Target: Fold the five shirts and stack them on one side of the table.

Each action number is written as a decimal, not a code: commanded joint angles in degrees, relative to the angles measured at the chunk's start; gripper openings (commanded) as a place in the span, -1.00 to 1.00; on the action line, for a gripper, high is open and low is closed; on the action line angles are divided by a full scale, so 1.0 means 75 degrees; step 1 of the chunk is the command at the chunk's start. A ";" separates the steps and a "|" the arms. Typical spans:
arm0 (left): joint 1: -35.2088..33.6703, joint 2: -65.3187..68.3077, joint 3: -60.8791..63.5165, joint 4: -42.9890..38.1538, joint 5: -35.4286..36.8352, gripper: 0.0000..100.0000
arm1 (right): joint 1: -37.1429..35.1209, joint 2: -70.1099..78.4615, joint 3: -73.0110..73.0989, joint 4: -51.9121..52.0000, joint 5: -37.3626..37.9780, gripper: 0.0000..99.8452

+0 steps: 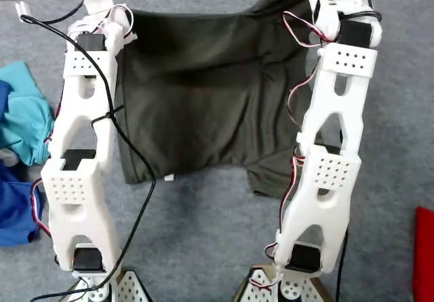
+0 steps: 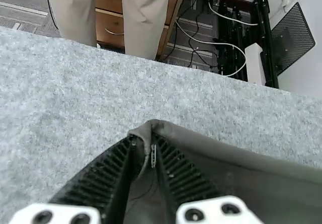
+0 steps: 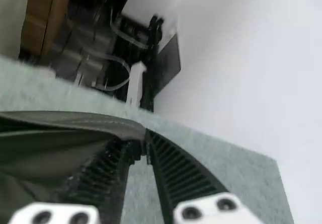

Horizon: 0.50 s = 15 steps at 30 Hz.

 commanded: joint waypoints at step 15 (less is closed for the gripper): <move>0.0059 -0.0123 -0.0152 0.5005 -0.0012 -0.96 | -0.0252 -0.0252 -0.1471 0.6318 0.2508 -0.99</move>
